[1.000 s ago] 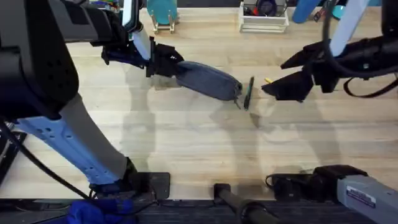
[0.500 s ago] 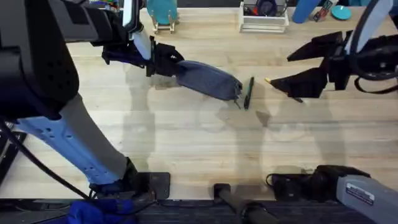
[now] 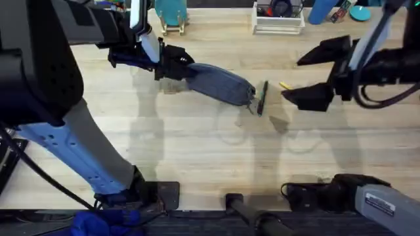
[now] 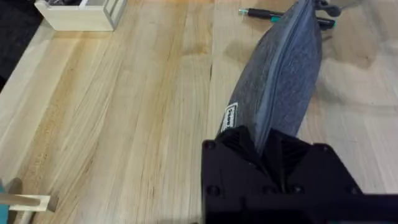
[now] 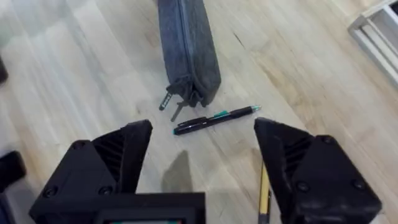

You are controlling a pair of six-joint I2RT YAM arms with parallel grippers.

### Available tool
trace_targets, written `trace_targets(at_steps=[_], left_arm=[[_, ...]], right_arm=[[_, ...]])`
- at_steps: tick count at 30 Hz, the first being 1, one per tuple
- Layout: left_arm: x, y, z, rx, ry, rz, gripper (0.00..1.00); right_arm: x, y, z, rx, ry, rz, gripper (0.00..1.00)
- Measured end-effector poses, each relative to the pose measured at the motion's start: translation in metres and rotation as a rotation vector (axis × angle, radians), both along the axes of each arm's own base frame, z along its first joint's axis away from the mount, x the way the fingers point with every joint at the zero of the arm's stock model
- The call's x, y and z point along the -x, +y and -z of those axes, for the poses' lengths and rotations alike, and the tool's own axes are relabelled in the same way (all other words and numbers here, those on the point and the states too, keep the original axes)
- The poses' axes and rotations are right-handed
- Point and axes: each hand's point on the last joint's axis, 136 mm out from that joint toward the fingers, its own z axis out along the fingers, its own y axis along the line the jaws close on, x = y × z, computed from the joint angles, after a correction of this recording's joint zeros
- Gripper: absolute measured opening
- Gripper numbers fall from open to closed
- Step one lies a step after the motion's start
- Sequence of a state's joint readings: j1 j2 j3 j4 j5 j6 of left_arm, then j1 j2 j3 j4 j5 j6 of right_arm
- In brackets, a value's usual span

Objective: Unzip the bag, pick up the pens from the table one at a time and place them inside, then zip the bag closed.

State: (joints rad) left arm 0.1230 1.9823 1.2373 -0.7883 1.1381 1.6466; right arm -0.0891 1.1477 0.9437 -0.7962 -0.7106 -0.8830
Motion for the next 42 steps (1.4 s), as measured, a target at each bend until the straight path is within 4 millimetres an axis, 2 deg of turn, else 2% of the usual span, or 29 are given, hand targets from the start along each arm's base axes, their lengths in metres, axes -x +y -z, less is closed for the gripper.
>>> trace_targets(at_steps=[9,19,33,42], left_arm=[[-0.001,0.000,0.000,-0.001,-0.007,0.001,0.042],[-0.001,0.000,0.000,-0.001,-0.007,0.001,0.042],[-0.001,0.000,0.000,-0.001,-0.007,0.001,0.042],[-0.001,0.000,0.000,-0.001,-0.007,0.001,0.042]], right_arm=[[-0.004,0.005,0.018,-0.029,-0.047,-0.025,0.996],[0.006,0.019,0.009,-0.132,-0.030,-0.081,0.996],[0.011,0.021,0.020,-0.146,-0.012,-0.085,0.997],[0.009,0.026,0.040,-0.134,-0.066,-0.114,0.997]])
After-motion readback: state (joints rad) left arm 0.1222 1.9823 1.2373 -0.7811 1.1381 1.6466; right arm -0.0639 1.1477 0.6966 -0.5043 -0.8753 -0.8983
